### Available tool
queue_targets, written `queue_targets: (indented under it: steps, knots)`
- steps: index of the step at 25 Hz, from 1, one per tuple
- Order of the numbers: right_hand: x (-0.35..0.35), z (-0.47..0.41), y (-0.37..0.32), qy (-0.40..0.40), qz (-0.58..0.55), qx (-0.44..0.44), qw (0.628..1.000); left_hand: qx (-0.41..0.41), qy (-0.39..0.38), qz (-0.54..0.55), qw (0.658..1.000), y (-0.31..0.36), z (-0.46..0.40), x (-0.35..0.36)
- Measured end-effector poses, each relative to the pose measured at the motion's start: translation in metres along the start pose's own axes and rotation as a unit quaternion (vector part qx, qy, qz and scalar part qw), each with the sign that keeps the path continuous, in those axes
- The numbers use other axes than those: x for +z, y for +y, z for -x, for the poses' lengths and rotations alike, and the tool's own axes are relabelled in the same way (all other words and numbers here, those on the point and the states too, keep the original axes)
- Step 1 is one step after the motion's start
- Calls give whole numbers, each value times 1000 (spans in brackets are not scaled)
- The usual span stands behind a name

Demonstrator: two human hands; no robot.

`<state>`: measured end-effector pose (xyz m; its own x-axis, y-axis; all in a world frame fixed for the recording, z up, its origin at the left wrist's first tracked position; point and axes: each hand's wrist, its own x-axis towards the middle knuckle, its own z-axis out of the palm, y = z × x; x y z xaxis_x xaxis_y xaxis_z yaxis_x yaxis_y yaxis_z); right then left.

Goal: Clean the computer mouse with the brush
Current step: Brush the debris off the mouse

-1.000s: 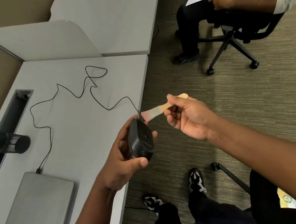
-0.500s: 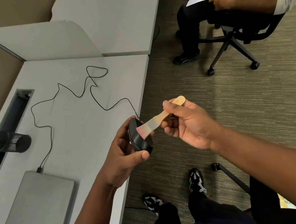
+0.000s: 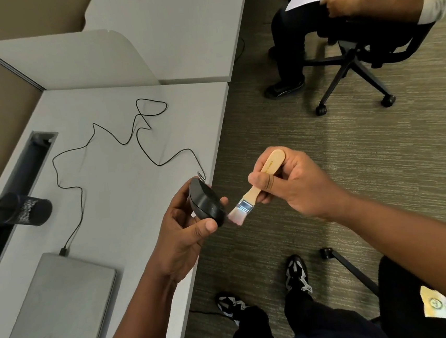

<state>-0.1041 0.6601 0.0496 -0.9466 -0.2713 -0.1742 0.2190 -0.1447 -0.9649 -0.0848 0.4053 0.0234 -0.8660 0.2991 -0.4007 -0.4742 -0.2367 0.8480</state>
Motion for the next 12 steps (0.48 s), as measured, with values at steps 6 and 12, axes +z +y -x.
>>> queue_targets:
  steps: [6,12]
  knots:
    - [12,-8,-20,20,-159,-58,985,1,-7,-9,1000,1,-3,3]
    - [13,-10,-19,-40,-45,-114,992,0,24,-10,1000,-3,-4,1]
